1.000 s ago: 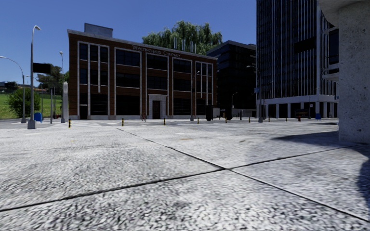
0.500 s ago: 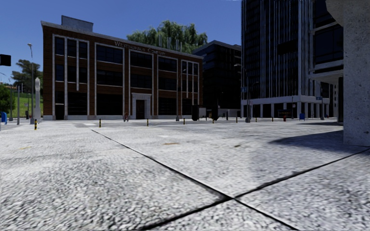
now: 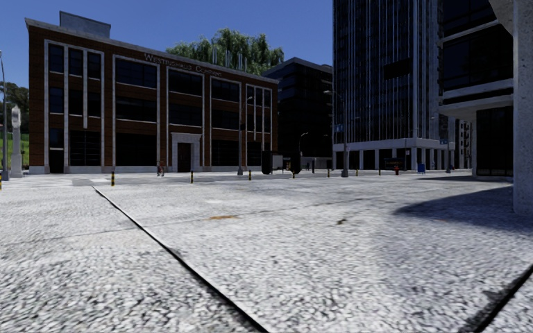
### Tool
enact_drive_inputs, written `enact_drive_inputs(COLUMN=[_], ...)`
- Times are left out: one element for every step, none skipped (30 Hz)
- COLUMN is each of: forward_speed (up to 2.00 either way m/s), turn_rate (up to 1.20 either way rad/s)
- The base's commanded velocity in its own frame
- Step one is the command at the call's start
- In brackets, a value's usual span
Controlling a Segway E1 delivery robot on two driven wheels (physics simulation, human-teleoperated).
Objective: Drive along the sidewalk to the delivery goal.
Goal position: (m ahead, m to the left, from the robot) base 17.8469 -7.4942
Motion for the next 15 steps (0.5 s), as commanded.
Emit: enact_drive_inputs(forward_speed=[2.00,2.00,2.00,2.00,2.00,2.00,2.00,2.00,2.00,2.00,2.00,2.00,2.00,2.00,2.00], turn_rate=[0.00,-0.07,-0.28,-0.47,-0.47,-0.54,-0.57,-0.57,-0.57,-0.57,-0.57,-0.57,-0.57,-0.47,0.00])
